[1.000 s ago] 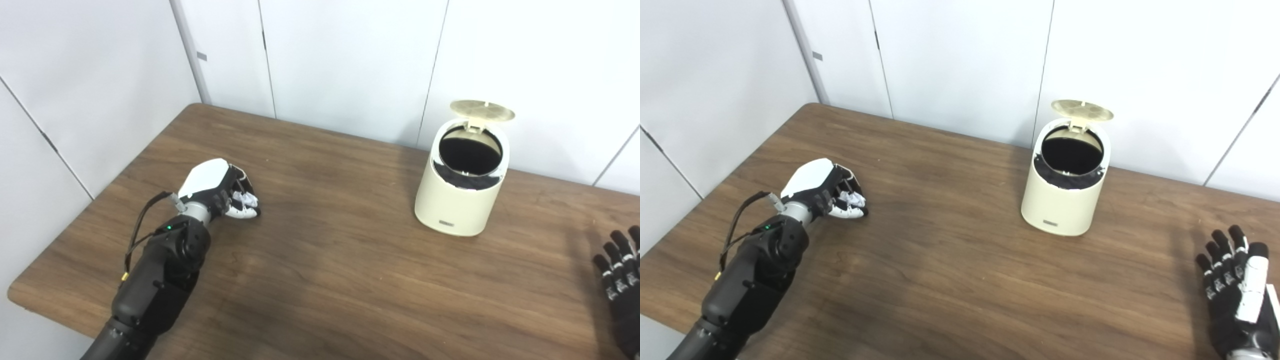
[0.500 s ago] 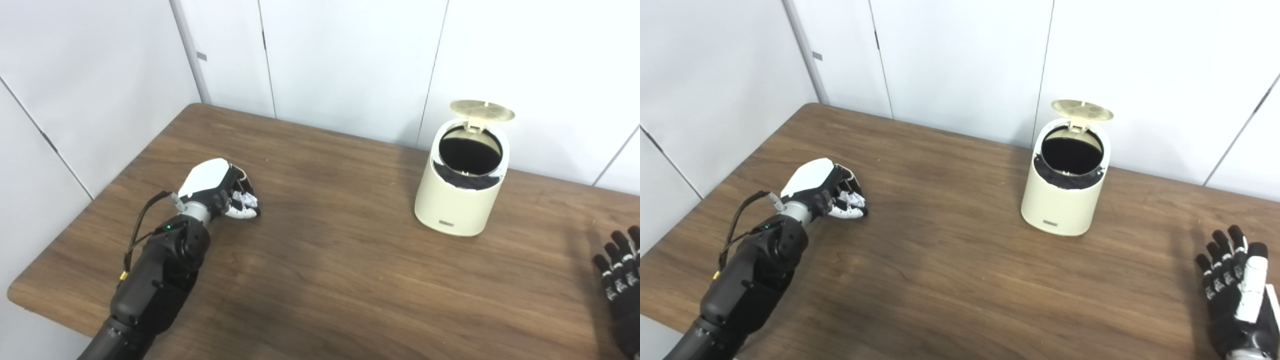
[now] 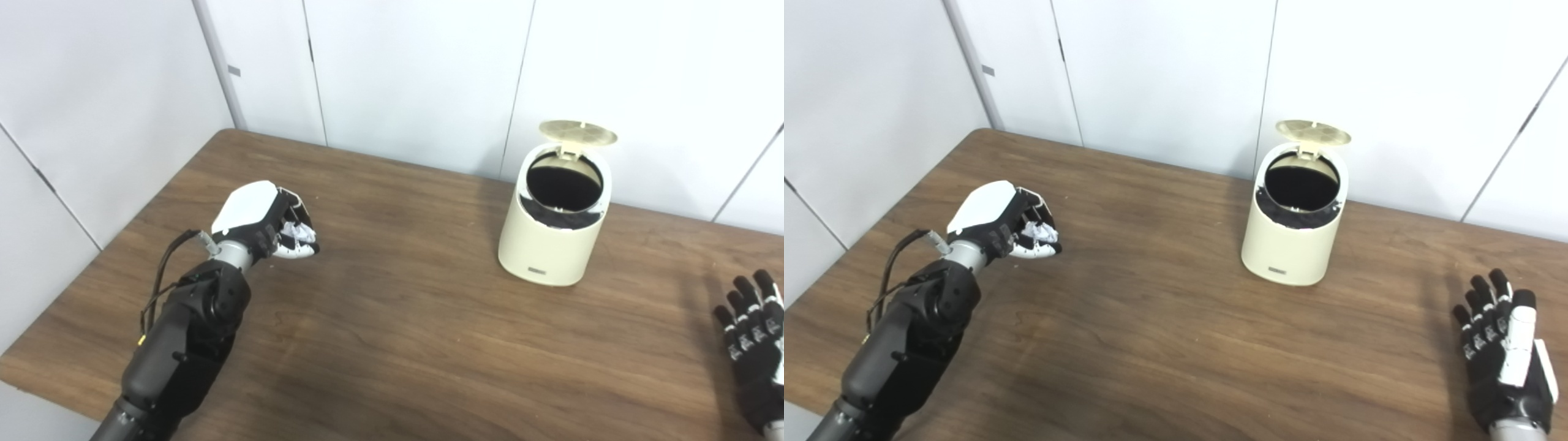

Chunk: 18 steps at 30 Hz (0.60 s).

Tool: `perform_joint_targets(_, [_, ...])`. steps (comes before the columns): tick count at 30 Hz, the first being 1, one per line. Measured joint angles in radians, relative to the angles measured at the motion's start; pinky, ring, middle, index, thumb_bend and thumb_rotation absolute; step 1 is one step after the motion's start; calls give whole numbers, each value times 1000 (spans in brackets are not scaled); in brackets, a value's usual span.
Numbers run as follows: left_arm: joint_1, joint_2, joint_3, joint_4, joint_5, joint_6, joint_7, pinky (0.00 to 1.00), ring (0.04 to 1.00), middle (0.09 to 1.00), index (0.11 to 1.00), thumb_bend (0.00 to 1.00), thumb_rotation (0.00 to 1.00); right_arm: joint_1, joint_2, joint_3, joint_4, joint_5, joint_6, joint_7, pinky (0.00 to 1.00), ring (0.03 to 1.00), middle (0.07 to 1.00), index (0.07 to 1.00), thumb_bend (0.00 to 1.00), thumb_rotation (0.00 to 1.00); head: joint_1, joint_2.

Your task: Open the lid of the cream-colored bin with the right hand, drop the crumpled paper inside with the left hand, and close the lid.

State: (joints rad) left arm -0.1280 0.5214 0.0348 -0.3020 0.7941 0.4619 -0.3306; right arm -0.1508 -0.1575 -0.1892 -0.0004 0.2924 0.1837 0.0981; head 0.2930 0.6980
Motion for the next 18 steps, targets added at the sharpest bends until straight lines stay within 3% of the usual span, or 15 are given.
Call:
perform_joint_targets(11, [-31, -8, 4, -98, 38, 4, -61, 495, 436, 503, 477, 502, 0, -1, 1, 7, 43, -13, -74, 0, 1000, 995, 970, 1000, 560, 1000, -71, -3])
perform_joint_targets(18, [-59, -29, -16, -133, 61, 4, -103, 496, 438, 507, 472, 502, 0, -3, 18, 15, 62, -36, -111, -8, 975, 977, 954, 997, 568, 1000, -153, -25])
